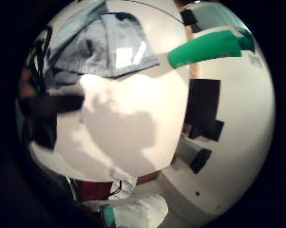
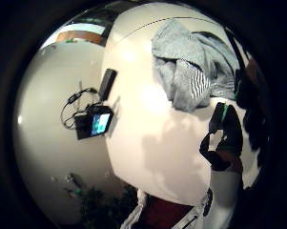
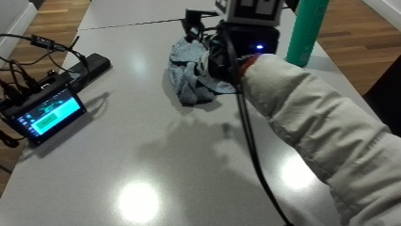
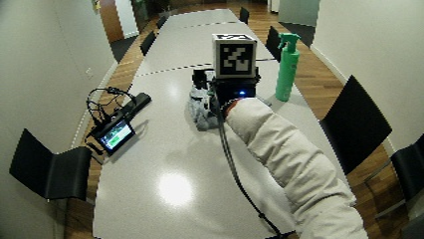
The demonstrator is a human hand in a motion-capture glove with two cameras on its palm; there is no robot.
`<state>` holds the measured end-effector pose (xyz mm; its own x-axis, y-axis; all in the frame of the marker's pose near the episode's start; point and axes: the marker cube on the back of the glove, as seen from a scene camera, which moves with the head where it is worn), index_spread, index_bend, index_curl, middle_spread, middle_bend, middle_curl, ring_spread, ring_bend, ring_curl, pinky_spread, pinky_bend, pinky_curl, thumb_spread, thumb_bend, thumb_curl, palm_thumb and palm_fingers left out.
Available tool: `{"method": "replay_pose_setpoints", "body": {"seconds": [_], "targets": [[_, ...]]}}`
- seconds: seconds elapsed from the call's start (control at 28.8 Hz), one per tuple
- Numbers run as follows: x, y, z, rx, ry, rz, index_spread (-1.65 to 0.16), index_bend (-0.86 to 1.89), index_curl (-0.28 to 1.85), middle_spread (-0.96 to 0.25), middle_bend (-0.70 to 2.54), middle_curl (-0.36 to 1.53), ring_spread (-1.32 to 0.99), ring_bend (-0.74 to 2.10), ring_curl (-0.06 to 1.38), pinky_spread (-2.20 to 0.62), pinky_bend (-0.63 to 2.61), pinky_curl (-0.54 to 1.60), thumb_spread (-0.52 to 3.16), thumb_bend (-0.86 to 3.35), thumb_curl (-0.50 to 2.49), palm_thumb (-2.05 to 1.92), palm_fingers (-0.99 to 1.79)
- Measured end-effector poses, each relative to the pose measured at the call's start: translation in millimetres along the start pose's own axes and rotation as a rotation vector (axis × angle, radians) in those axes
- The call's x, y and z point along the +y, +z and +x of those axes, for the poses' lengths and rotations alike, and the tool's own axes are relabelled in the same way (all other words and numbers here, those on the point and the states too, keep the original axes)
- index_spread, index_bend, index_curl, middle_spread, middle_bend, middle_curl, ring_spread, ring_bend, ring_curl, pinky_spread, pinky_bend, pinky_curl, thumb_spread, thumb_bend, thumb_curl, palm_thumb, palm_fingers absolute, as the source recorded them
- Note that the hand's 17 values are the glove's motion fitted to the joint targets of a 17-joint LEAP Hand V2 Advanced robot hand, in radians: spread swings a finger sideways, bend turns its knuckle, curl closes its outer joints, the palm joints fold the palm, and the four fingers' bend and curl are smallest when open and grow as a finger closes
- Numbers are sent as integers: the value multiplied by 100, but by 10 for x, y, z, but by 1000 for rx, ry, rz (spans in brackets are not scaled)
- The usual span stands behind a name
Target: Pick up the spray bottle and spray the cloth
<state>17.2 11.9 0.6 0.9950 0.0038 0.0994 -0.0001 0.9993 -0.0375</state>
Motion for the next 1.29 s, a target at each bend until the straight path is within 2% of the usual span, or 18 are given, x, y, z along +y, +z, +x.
{"method": "replay_pose_setpoints", "body": {"seconds": [0.14, 0.28, 0.35, 0.45, 0.56, 0.63, 0.73, 0.87, 0.94, 1.08, 1.15, 1.29], "targets": [[239, -61, 222, -265, -120, -7, -20, 16, 29, -7, 55, 37, -9, 71, 39, -19, 80, 39, 65, 30, 37, 90, 97], [450, -204, 485, -683, -335, 135, -21, 21, 34, -5, 53, 38, -6, 63, 40, -12, 58, 36, 74, 28, 39, 92, 71], [492, -252, 718, -927, -389, 250, -22, 25, 36, -5, 54, 39, -5, 58, 39, -9, 46, 34, 76, 29, 40, 96, 61], [422, -247, 1217, -1233, -331, 489, -24, 27, 37, -6, 54, 40, -6, 50, 36, -6, 36, 30, 80, 28, 41, 98, 55], [178, -97, 1687, -1256, -173, 666, -28, 21, 37, -7, 47, 39, -8, 42, 34, -3, 29, 28, 78, 24, 42, 97, 28], [-43, 70, 1912, -1180, -82, 683, -31, 13, 36, -6, 45, 39, -8, 42, 36, -2, 30, 29, 77, 20, 42, 97, 14], [-273, 317, 2074, -1149, -11, 606, -35, 7, 32, -4, 42, 38, -8, 42, 35, 0, 31, 28, 75, 17, 42, 97, 5], [-407, 595, 2194, -1214, 49, 526, -38, 0, 23, -2, 51, 40, -7, 52, 34, 2, 26, 26, 74, 13, 43, 99, 16], [-420, 693, 2231, -1243, 80, 516, -38, 0, 20, -3, 59, 42, -9, 62, 35, 3, 23, 24, 73, 14, 45, 104, 35], [-418, 781, 2280, -1299, 122, 553, -32, 23, 26, -9, 53, 40, -11, 64, 34, 0, 21, 23, 72, 16, 48, 111, 67], [-426, 747, 2285, -1321, 125, 586, -31, 20, 28, -11, 49, 40, -13, 62, 36, -5, 35, 28, 67, 14, 49, 113, 79], [-440, 634, 2296, -1364, 125, 642, -30, 18, 31, -13, 44, 41, -14, 62, 39, -11, 39, 32, 60, 12, 51, 116, 85]]}}
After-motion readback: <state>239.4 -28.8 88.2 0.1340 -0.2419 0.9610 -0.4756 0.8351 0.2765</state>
